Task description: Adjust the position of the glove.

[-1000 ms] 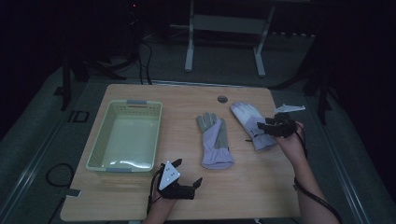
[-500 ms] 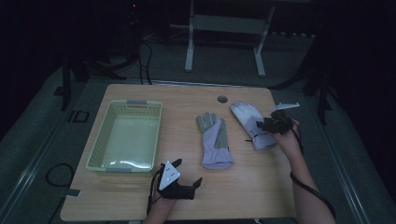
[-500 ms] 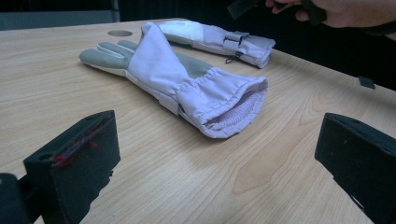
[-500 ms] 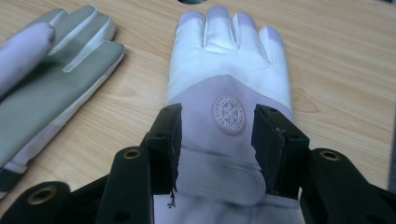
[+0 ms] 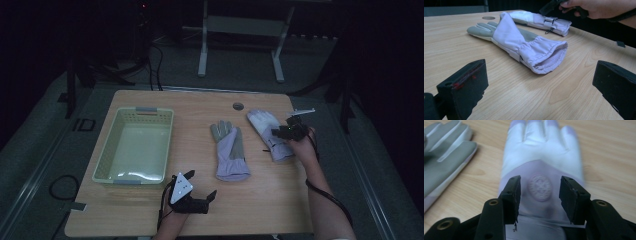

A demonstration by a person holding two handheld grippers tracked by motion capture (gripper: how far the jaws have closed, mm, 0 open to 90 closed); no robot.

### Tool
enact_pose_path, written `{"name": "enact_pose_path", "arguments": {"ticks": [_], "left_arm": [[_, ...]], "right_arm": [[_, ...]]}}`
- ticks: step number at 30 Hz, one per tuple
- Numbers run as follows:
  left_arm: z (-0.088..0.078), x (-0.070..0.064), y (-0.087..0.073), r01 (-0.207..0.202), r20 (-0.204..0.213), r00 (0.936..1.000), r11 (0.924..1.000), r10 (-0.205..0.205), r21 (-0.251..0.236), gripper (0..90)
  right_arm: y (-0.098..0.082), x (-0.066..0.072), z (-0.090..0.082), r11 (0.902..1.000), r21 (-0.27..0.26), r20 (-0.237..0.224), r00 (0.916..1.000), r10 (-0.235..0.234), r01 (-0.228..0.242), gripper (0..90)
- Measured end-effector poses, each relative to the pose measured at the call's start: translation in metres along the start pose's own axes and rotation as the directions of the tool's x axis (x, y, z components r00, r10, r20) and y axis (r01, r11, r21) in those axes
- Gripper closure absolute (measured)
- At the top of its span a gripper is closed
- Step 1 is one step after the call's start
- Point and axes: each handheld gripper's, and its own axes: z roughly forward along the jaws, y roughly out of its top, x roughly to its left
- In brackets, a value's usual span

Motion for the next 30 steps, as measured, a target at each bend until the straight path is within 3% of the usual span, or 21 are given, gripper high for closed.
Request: {"name": "enact_pose_path", "arguments": {"ticks": [5, 9, 14, 20, 23, 26, 28, 30], "left_arm": [[0.000, -0.001, 0.000, -0.007, -0.006, 1.0000, 1.0000, 0.007, 0.001, 0.2], [0.000, -0.001, 0.000, -0.009, -0.007, 0.9999, 1.0000, 0.009, 0.001, 0.2], [0.000, -0.001, 0.000, -0.010, -0.008, 0.9999, 1.0000, 0.010, 0.000, 0.2], [0.000, -0.002, 0.000, -0.010, -0.012, 0.9999, 0.9999, 0.010, 0.000, 0.2], [0.000, -0.002, 0.000, -0.010, -0.011, 0.9999, 0.9999, 0.010, 0.001, 0.2], [0.000, -0.002, 0.000, -0.012, -0.012, 0.9999, 0.9999, 0.012, 0.001, 0.2], [0.000, -0.002, 0.000, -0.012, -0.012, 0.9999, 0.9999, 0.012, 0.000, 0.2], [0.000, -0.002, 0.000, -0.011, -0.011, 0.9999, 0.9999, 0.011, 0.001, 0.2]], "right_arm": [[-0.008, 0.000, 0.015, 0.9983, 0.055, 0.037, 0.9991, -0.020, 0.017, 48.4], [-0.012, -0.006, 0.019, 0.9985, 0.046, -0.013, 0.9995, 0.030, -0.029, 51.7], [-0.012, -0.006, 0.019, 0.9985, 0.051, -0.037, 0.9991, 0.022, -0.020, 61.0], [-0.011, 0.000, 0.018, 0.9973, 0.063, -0.014, 0.9992, 0.038, -0.037, 69.2], [-0.013, 0.006, 0.017, 0.9984, 0.046, 0.029, 0.9991, 0.032, -0.033, 72.8], [-0.016, 0.010, 0.016, 0.9981, 0.020, 0.052, 0.9970, 0.057, -0.058, 76.3], [-0.015, 0.009, 0.012, 0.9950, 0.014, 0.044, 0.9942, 0.098, -0.099, 78.5], [-0.014, 0.010, 0.007, 0.9940, 0.010, 0.049, 0.9929, 0.108, -0.109, 79.5]]}}
